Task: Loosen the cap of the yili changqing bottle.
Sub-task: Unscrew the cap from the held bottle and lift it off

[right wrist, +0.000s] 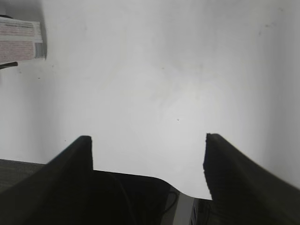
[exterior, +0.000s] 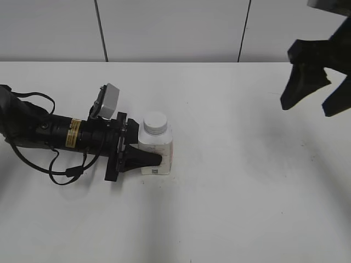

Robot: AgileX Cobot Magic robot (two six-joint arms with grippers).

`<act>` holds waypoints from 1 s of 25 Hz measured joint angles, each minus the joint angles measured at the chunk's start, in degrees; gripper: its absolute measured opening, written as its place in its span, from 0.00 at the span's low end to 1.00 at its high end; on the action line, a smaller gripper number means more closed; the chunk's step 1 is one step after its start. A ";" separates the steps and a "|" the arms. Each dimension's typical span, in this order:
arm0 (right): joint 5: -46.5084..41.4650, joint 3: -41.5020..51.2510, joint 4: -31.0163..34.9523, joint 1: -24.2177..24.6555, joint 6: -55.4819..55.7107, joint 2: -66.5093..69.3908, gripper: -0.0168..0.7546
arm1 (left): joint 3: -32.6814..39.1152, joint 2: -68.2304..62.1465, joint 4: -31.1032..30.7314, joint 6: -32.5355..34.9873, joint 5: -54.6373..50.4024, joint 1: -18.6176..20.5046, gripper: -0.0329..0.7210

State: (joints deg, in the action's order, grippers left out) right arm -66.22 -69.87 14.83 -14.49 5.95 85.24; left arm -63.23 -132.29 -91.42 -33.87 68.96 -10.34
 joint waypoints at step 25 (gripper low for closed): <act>-0.01 -8.08 0.79 -7.03 9.29 9.38 0.77 | -0.06 0.00 -0.39 0.00 0.05 0.00 0.55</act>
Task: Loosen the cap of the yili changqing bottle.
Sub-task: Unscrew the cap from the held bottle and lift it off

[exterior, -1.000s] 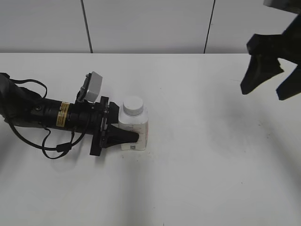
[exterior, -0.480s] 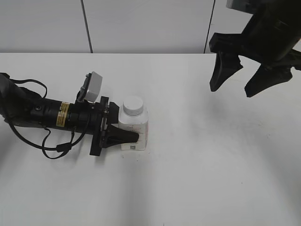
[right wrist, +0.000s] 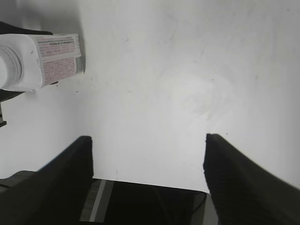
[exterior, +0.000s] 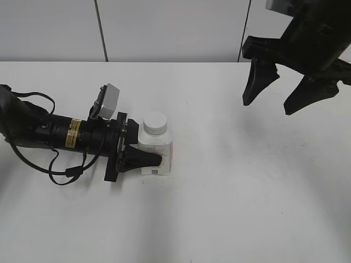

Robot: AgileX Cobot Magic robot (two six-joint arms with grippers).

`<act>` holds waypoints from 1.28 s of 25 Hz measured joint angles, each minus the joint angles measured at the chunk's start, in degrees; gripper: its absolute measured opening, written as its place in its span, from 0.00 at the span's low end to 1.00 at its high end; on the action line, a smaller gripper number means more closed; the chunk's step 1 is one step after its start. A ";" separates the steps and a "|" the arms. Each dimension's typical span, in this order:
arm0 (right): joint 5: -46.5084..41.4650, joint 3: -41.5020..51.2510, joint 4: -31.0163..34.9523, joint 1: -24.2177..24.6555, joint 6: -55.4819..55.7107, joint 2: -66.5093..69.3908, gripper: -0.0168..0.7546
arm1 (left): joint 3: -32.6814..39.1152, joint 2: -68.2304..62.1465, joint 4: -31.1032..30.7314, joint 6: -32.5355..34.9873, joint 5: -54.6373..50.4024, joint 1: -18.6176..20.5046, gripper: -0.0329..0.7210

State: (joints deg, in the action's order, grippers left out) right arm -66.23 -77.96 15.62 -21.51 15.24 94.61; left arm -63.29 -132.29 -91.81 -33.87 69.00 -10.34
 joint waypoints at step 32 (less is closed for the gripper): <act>-1.47 -10.02 3.29 -4.62 8.49 6.14 0.74 | 0.00 0.00 -0.50 0.02 0.00 0.00 0.51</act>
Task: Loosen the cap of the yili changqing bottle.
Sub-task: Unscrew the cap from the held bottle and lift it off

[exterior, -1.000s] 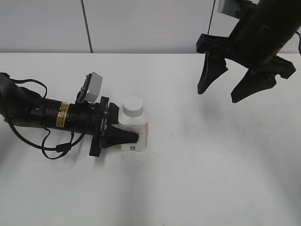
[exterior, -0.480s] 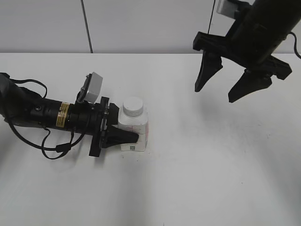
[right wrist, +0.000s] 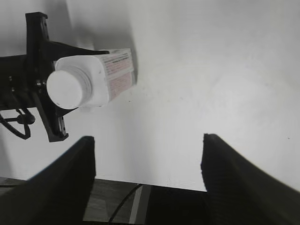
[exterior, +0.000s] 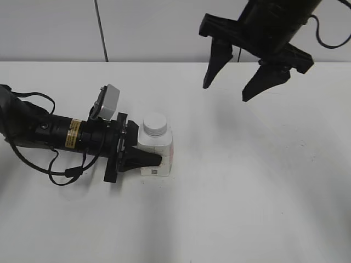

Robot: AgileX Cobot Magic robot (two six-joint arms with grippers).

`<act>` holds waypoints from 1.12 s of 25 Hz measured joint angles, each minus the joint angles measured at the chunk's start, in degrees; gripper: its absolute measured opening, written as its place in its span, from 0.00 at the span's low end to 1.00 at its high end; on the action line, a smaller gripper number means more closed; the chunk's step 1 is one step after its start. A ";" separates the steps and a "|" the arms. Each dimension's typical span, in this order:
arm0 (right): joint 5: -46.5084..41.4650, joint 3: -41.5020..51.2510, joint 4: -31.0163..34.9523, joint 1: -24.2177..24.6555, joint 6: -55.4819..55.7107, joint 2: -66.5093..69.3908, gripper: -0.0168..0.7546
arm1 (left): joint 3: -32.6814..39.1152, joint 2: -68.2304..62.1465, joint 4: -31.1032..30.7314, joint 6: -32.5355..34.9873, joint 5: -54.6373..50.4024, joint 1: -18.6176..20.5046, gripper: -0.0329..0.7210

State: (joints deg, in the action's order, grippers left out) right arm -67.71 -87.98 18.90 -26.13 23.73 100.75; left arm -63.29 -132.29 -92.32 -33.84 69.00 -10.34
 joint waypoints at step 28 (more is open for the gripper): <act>-1.96 -23.67 -3.33 -11.08 7.06 21.87 0.74 | 0.00 0.00 -0.41 0.05 0.17 0.00 0.50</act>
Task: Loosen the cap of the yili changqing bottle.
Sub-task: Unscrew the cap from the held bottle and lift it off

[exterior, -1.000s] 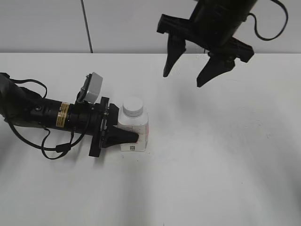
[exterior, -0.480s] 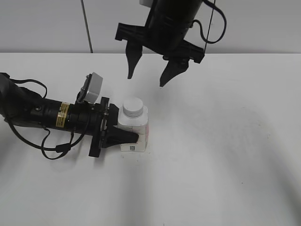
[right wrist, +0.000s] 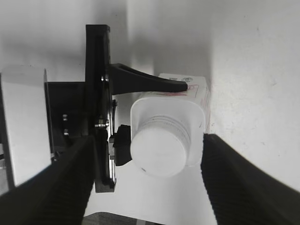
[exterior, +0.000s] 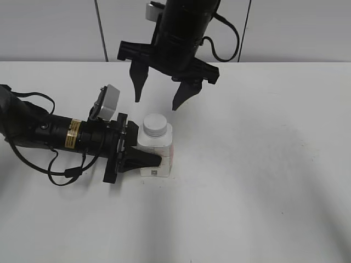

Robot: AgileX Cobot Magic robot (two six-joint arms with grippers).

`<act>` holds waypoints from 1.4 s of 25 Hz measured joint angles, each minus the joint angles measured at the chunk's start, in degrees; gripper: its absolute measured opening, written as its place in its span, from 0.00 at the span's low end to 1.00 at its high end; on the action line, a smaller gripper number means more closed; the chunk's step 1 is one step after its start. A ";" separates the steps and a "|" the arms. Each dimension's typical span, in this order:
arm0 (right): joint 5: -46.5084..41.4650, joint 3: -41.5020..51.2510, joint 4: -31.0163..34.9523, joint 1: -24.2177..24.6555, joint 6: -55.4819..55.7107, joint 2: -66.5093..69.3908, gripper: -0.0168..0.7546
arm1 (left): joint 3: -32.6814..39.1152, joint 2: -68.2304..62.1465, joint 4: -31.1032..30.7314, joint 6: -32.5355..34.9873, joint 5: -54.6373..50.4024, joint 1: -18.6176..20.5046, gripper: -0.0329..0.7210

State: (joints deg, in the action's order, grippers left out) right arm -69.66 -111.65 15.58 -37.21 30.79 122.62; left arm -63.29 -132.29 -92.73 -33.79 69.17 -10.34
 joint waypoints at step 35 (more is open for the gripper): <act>-0.05 2.17 -1.45 -2.55 1.58 3.62 0.68 | 0.00 0.00 -0.43 0.00 0.17 0.00 0.50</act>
State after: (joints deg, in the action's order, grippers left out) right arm -69.71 -109.48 14.12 -39.77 32.37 126.24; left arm -63.29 -132.29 -93.16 -33.79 69.34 -10.34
